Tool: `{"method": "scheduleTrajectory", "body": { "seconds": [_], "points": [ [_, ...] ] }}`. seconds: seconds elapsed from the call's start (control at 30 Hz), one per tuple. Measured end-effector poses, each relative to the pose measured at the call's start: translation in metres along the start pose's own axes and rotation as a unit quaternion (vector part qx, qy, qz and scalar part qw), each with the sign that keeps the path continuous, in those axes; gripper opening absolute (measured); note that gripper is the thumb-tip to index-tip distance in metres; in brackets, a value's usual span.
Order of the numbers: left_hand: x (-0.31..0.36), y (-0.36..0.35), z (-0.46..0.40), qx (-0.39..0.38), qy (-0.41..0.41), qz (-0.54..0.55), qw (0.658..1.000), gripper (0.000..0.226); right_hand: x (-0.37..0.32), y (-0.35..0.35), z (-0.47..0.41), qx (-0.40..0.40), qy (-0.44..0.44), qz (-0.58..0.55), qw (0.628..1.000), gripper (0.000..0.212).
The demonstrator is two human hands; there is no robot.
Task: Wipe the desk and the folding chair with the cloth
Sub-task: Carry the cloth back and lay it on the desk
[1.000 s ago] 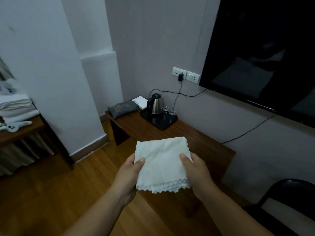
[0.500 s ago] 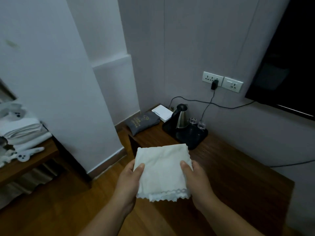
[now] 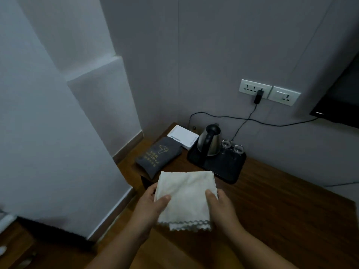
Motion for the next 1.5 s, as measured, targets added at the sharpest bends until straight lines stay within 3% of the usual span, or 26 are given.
{"method": "scheduleTrajectory", "body": {
  "seconds": [0.2, 0.43, 0.8, 1.0, 1.07, 1.13, 1.23, 1.3, 1.4, 1.5],
  "points": [
    [0.039, 0.021, -0.093, -0.025, -0.007, -0.175, 0.984, 0.048, 0.013, -0.034, -0.026, 0.038, -0.119, -0.014, 0.992, 0.023],
    [0.072, 0.003, -0.205, -0.01, -0.046, -0.319, 0.947, 0.046, 0.049, -0.066, -0.105, 0.036, -0.151, -0.014, 0.988, 0.029],
    [0.052, -0.028, -0.397, 0.002, 0.008, -0.364, 0.931, 0.044, 0.155, -0.104, -0.26, 0.056, -0.194, 0.043, 0.978, 0.026],
    [0.029, -0.038, -0.458, 0.001, -0.005, -0.372, 0.928, 0.045, 0.211, -0.121, -0.302, 0.083, -0.211, 0.054, 0.972, 0.024],
    [0.023, -0.045, -0.466, -0.014, -0.02, -0.385, 0.923, 0.054, 0.22, -0.128, -0.308, 0.069, -0.205, 0.069, 0.974, 0.034],
    [0.019, -0.054, -0.463, -0.02, -0.079, -0.436, 0.896, 0.062, 0.219, -0.132, -0.31, 0.065, -0.181, 0.079, 0.978, 0.054],
    [0.016, -0.067, -0.442, 0.007, -0.253, -0.56, 0.789, 0.057, 0.197, -0.127, -0.303, 0.088, -0.092, 0.25, 0.96, 0.068],
    [0.0, -0.07, -0.433, -0.009, -0.319, -0.606, 0.729, 0.052, 0.186, -0.147, -0.299, 0.006, -0.03, 0.368, 0.929, 0.072],
    [-0.026, -0.065, -0.443, -0.033, -0.256, -0.686, 0.68, 0.051, 0.203, -0.181, -0.295, -0.162, -0.016, 0.405, 0.9, 0.074],
    [-0.04, -0.062, -0.455, -0.074, -0.184, -0.732, 0.652, 0.056, 0.216, -0.185, -0.299, -0.206, -0.045, 0.388, 0.897, 0.076]
  ]
}}
Point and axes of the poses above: each hand's wrist, its own z-axis away from the middle knuckle, its own y-axis out of the back of the hand, x = y × z, the point moved 8 cm from there along -z, towards the middle knuckle, and after that the axes turned 14 degrees about y, right-handed, at the moved point
